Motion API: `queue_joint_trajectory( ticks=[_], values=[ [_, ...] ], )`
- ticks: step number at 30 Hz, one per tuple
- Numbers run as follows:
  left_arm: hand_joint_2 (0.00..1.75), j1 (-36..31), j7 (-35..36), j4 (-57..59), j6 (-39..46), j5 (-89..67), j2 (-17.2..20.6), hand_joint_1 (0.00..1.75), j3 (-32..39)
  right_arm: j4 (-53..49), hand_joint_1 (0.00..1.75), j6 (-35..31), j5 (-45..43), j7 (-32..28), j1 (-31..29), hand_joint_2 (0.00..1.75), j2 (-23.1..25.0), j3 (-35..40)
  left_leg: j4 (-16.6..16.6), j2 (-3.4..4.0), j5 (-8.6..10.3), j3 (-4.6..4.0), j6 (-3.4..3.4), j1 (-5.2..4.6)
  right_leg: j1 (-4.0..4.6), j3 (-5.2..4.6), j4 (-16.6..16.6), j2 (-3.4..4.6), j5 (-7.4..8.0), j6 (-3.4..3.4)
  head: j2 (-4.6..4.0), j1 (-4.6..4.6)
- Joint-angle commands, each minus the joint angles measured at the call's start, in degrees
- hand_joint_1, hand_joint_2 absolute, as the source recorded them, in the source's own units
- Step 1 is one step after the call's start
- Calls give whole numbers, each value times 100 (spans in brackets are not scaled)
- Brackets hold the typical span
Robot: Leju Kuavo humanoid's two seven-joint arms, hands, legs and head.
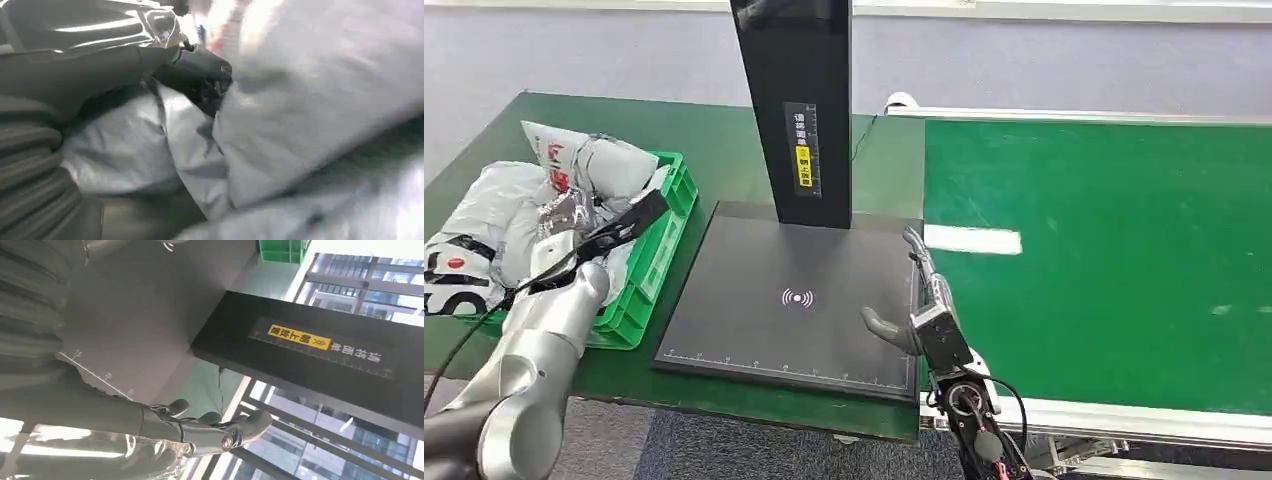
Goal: Moved the parcel from conveyor to table for the left to box.
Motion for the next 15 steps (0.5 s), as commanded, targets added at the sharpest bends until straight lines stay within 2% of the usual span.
queue_joint_trajectory(
  ticks=[1, 8, 9, 11, 12, 13, 15],
  values=[
    [0, 429, -716, -473, 2366, 804, -192, 0, 147, -339, 0, -2, 30, 93, 235, 175, -51, -96, -3, -11, 2, -10, 3, 0, 0, -7, -5, -4, 0, 4, 0, 2],
    [0, 435, -727, -477, 2364, 820, -181, 0, 142, -346, 0, -7, 31, 94, 231, 175, -47, -94, -2, -8, 0, -33, 2, -1, -1, -30, -2, 0, 0, 4, 0, 7],
    [0, 531, -948, -841, 2366, 1018, -240, 0, 234, -334, 0, -22, 29, 97, 224, 175, -50, -95, -1, -7, 1, -40, 2, -1, -1, -37, 0, 0, 1, 3, 0, 4],
    [0, 1014, -1818, -2341, 2366, 1173, -549, 0, 861, -318, 0, -69, 0, 70, 233, 175, -53, -87, -2, -9, 2, -45, 3, 1, 1, -40, -5, 2, 3, 5, 0, 4],
    [0, 1139, -3063, -3238, 2366, 1357, -1014, 0, 1788, -286, 0, -108, -33, 33, 229, 175, -49, -65, -1, -3, -1, -44, 3, 2, 2, -41, -6, 6, 3, 5, 0, 4],
    [0, 1098, -3998, -3502, 2366, 1551, -1331, 0, 2484, -239, 0, -132, -56, 2, 210, 175, -42, -43, 3, -4, 0, -49, 2, 3, 3, -45, -2, 1, 2, 4, 0, 4],
    [0, 1060, -5202, -3979, 2366, 2250, -1678, 0, 2971, -153, 0, -197, -98, -62, 176, 175, -43, -22, 10, -8, -4, -57, 6, 5, 5, -50, -1, 0, -1, 8, 0, 4]
  ],
)
